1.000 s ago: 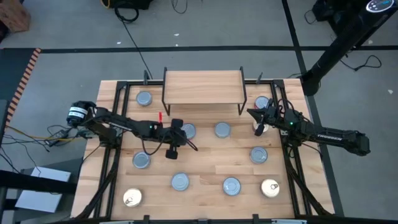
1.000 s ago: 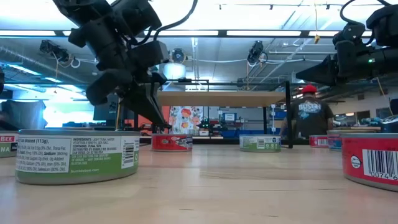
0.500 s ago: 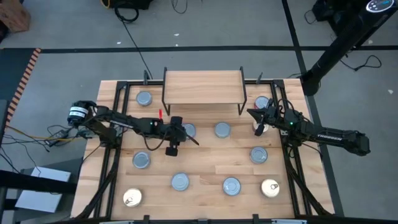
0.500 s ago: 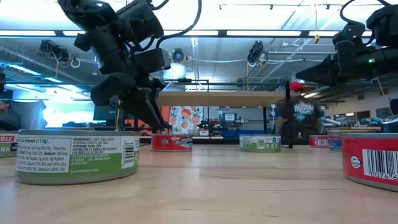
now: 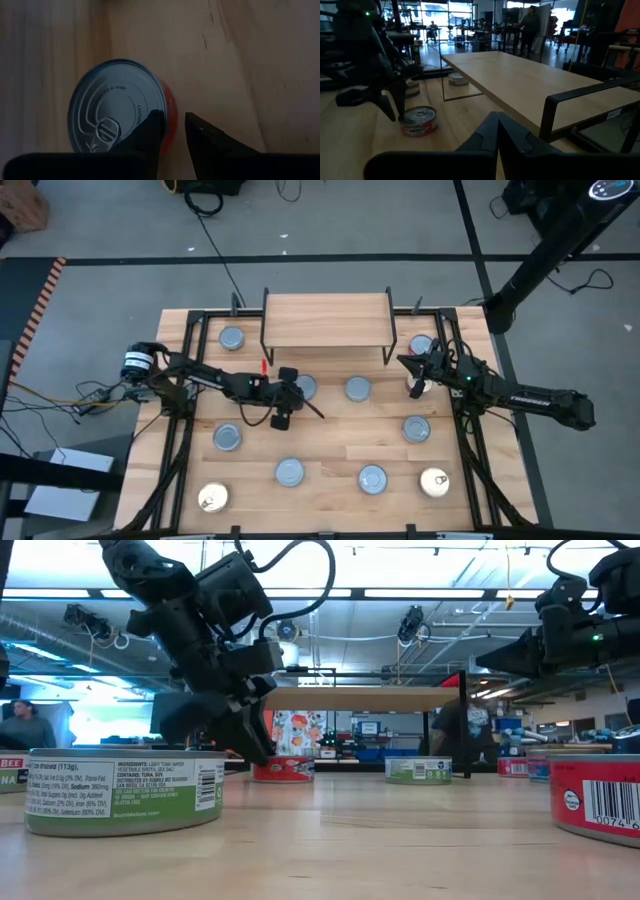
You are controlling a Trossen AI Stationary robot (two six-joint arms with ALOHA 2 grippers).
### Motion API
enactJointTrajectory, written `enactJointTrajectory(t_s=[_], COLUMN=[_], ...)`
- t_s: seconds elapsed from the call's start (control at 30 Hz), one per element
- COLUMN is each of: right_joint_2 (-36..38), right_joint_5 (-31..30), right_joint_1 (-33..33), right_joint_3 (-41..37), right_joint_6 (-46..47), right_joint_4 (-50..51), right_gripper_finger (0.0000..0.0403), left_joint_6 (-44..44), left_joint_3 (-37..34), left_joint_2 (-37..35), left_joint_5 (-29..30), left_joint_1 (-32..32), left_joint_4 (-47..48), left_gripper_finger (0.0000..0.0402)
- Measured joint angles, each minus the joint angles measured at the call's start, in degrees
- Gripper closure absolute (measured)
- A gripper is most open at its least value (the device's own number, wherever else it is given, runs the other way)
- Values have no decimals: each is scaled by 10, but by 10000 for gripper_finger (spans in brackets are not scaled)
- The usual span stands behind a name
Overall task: Stack canned seafood by type on shelf
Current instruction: Put the red tuna can on the shelf
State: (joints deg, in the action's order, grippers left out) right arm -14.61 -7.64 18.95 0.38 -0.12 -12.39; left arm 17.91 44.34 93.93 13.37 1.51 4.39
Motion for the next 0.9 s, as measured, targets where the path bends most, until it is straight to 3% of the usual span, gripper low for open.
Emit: enactJointTrajectory(t_s=[0.17, 0.37, 0.57, 0.7, 0.9], right_joint_2=[0, 0, 0, 0, 0], right_joint_5=[0, 0, 0, 0, 0], right_joint_1=[0, 0, 0, 0, 0], right_joint_3=[0, 0, 0, 0, 0], right_joint_6=[0, 0, 0, 0, 0], right_joint_4=[0, -1, -1, -1, -1], right_gripper_finger=[384, 384, 384, 384, 384], left_joint_6=[-1, -1, -4, -35, -49], left_joint_3=[16, 25, 40, 87, 143], left_joint_2=[-3, -2, -6, -5, -5], left_joint_5=[0, -1, -10, -55, -128], left_joint_1=[1, 1, 1, 1, 1], left_joint_4=[28, 48, 92, 185, 229], left_gripper_finger=[329, 392, 398, 399, 400])
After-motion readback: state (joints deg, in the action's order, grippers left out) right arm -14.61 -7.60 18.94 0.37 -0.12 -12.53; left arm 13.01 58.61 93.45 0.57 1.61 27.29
